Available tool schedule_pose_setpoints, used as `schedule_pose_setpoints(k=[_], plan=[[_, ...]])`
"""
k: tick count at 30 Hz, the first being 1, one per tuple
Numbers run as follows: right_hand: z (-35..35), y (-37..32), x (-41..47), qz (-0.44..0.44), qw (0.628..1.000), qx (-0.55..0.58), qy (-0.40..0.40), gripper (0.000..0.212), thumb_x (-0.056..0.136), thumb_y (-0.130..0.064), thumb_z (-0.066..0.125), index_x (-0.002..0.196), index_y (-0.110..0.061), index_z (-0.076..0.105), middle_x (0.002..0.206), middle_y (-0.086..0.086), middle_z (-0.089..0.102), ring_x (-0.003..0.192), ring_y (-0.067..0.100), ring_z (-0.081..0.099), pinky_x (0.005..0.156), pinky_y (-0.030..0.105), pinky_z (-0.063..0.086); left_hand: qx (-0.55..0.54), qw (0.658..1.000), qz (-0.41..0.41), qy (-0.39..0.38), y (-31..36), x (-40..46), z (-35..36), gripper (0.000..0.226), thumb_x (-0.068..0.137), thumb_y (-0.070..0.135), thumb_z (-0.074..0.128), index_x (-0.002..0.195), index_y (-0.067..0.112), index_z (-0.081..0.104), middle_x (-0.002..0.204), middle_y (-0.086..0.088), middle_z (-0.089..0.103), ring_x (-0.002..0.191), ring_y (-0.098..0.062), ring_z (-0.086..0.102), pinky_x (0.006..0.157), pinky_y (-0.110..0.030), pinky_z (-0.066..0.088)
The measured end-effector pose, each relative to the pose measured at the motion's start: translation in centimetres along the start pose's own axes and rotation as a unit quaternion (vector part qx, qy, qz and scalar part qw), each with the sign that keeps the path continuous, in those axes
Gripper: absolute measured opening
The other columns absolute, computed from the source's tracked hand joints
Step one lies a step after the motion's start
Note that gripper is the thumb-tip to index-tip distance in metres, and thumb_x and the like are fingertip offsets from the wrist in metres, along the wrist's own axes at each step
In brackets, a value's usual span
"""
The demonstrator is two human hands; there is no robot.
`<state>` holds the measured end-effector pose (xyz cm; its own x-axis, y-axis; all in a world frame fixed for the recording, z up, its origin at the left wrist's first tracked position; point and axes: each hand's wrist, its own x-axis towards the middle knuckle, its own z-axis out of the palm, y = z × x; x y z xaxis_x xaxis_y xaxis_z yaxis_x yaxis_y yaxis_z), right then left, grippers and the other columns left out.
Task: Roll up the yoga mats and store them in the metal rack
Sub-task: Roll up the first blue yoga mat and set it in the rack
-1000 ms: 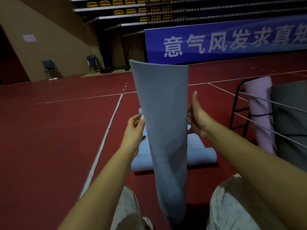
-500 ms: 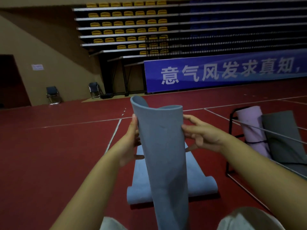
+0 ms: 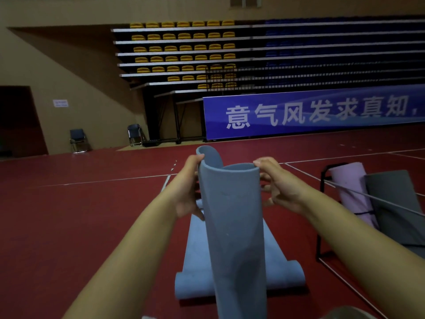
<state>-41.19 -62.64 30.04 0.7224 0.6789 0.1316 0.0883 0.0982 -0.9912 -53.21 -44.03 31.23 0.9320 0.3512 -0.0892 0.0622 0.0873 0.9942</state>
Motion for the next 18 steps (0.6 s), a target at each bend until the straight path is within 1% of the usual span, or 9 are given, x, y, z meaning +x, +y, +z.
schedule_pose_setpoints(k=[2, 3, 5, 7, 9, 11, 13, 16, 18], plan=[[0.2, 0.2, 0.0, -0.011, 1.0, 0.006, -0.011, 0.025, 0.095, -0.04, 0.043, 0.116, -0.044, 0.056, 0.123, -0.002, 0.054, 0.111, 0.023, 0.055, 0.072, 0.048, 0.053, -0.005, 0.997, 0.033, 0.07, 0.3, 0.4, 0.8, 0.043, 0.084, 0.053, 0.049, 0.099, 0.016, 0.063, 0.095, -0.01, 0.067, 0.092, -0.027, 0.06, 0.086, -0.052, 0.046], [0.3, 0.3, 0.0, -0.014, 1.0, 0.001, -0.015, 0.027, 0.095, -0.039, 0.041, 0.115, -0.045, 0.058, 0.123, -0.003, 0.054, 0.113, 0.023, 0.054, 0.074, 0.048, 0.053, -0.013, 0.996, 0.039, 0.081, 0.2, 0.6, 0.9, 0.043, 0.083, 0.053, 0.049, 0.105, 0.018, 0.061, 0.1, -0.011, 0.067, 0.092, -0.027, 0.061, 0.087, -0.05, 0.048], [0.8, 0.4, -0.1, -0.019, 1.0, -0.019, -0.002, 0.027, 0.095, -0.038, 0.038, 0.105, -0.041, 0.063, 0.117, -0.001, 0.055, 0.106, 0.021, 0.054, 0.069, 0.042, 0.052, -0.03, 0.997, 0.045, 0.055, -0.4, 1.2, 0.7, 0.069, 0.074, 0.065, 0.051, 0.136, 0.034, 0.045, 0.121, -0.009, 0.063, 0.102, -0.03, 0.063, 0.082, -0.053, 0.052], [1.1, 0.6, -0.3, -0.031, 0.998, -0.041, 0.021, 0.025, 0.094, -0.037, 0.036, 0.097, -0.037, 0.061, 0.109, 0.001, 0.053, 0.093, 0.018, 0.053, 0.061, 0.033, 0.048, -0.025, 0.997, 0.072, 0.019, -1.2, 1.3, 0.6, 0.067, 0.081, 0.068, 0.047, 0.142, 0.052, 0.025, 0.127, 0.001, 0.058, 0.107, -0.032, 0.061, 0.074, -0.054, 0.054], [0.9, 0.7, -0.6, -0.042, 0.997, -0.048, 0.031, 0.024, 0.095, -0.036, 0.034, 0.095, -0.036, 0.058, 0.106, 0.0, 0.052, 0.087, 0.016, 0.051, 0.058, 0.03, 0.045, -0.014, 0.996, 0.09, 0.004, -1.2, 1.0, 0.7, 0.045, 0.093, 0.058, 0.039, 0.136, 0.044, 0.041, 0.114, 0.003, 0.063, 0.103, -0.027, 0.061, 0.071, -0.049, 0.053], [0.4, 1.3, -0.9, -0.043, 0.998, -0.038, 0.029, 0.024, 0.096, -0.035, 0.034, 0.097, -0.036, 0.058, 0.107, 0.001, 0.052, 0.088, 0.016, 0.051, 0.06, 0.031, 0.045, 0.013, 0.998, 0.068, -0.007, -1.4, 1.2, 1.0, 0.038, 0.094, 0.053, 0.038, 0.112, 0.028, 0.061, 0.097, -0.002, 0.068, 0.092, -0.023, 0.062, 0.068, -0.042, 0.05], [0.0, 3.3, -1.2, -0.03, 0.998, -0.039, 0.025, 0.021, 0.097, -0.036, 0.035, 0.097, -0.039, 0.056, 0.111, 0.0, 0.052, 0.093, 0.017, 0.051, 0.064, 0.032, 0.046, 0.05, 0.998, 0.027, -0.02, -2.9, 1.6, 1.5, 0.039, 0.093, 0.05, 0.037, 0.105, 0.023, 0.063, 0.091, -0.006, 0.066, 0.088, -0.025, 0.059, 0.07, -0.042, 0.05], [-0.2, 8.8, -2.0, -0.013, 0.997, -0.036, 0.06, 0.024, 0.098, -0.038, 0.034, 0.09, -0.045, 0.055, 0.113, -0.003, 0.056, 0.095, 0.014, 0.053, 0.067, 0.032, 0.044, 0.082, 0.996, -0.004, -0.032, -8.5, 2.5, 2.2, 0.049, 0.094, 0.051, 0.029, 0.11, 0.024, 0.066, 0.092, -0.004, 0.066, 0.091, -0.024, 0.057, 0.072, -0.046, 0.052], [-0.3, 11.6, -2.6, -0.005, 0.997, -0.015, 0.074, 0.027, 0.099, -0.04, 0.032, 0.092, -0.049, 0.056, 0.12, -0.007, 0.057, 0.104, 0.012, 0.054, 0.074, 0.036, 0.047, 0.077, 0.996, -0.024, -0.038, -10.9, 2.4, 2.4, 0.052, 0.095, 0.053, 0.026, 0.107, 0.027, 0.069, 0.088, -0.001, 0.068, 0.087, -0.02, 0.055, 0.067, -0.041, 0.052]])
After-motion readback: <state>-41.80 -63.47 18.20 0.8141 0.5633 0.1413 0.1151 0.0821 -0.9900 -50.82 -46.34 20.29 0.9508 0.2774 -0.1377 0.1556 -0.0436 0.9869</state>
